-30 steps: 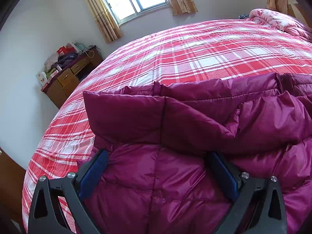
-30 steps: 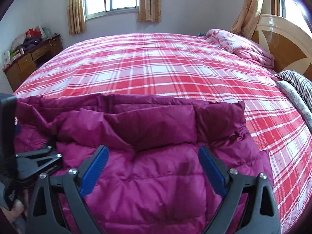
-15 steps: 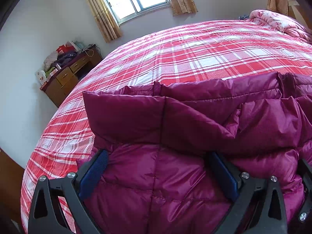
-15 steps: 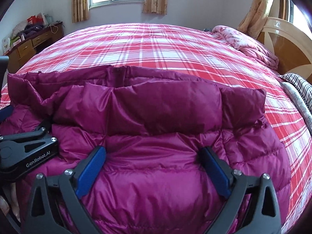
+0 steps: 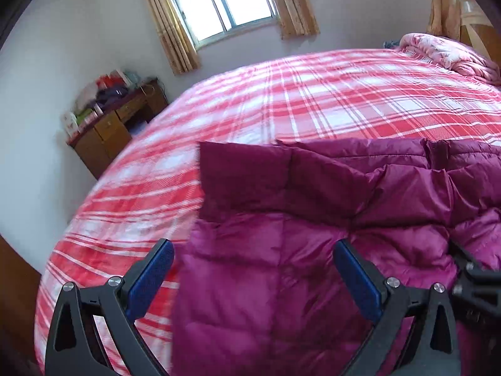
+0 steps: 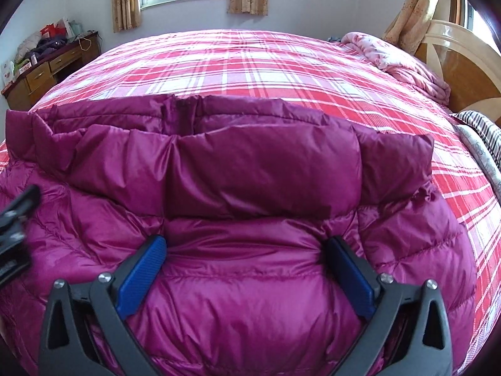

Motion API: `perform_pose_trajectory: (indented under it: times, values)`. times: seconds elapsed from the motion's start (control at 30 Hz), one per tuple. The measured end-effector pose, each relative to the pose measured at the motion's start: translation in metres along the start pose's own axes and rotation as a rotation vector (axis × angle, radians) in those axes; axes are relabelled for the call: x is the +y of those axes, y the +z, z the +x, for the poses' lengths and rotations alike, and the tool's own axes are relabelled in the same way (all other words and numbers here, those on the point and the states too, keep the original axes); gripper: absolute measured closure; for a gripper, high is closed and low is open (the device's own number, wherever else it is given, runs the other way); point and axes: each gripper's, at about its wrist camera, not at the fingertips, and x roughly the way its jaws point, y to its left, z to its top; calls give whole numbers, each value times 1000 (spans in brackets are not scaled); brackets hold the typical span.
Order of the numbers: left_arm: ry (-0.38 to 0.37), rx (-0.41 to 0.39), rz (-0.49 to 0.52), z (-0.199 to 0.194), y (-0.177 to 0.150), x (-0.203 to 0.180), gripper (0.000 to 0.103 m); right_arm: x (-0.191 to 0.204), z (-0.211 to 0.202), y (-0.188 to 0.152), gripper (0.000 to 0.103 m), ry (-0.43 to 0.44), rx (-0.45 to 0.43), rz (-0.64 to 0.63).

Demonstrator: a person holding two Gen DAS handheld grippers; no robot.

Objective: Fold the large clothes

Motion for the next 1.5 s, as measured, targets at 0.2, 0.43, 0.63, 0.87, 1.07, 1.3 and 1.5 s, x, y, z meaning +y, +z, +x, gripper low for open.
perform_pose_trajectory:
  times: [0.2,0.43,0.63,0.87,1.07,1.3,1.5]
  values:
    - [-44,88,-47,28,-19,14,1,-1,-36,-7,1,26,-38,0]
    - [-35,63,-56,18,-26,16,1,15,-74,-48,1,28,-71,-54]
    - [-65,66,-154,-15,-59,58,1,23,-59,-63,0,-20,-104,-98]
    - [-182,140,-296,-42,-104,98,1,20,-62,-64,0,0,-101,-93]
    - [-251,188,-369,-42,-128,97,1,-11,-117,-92,0,38,-203,-26]
    - [-221,186,-394,-42,-134,95,1,-4,-112,-110,0,100,-168,-36]
    - [-209,173,-451,-50,-145,107,1,9,-95,-124,0,15,-150,-113]
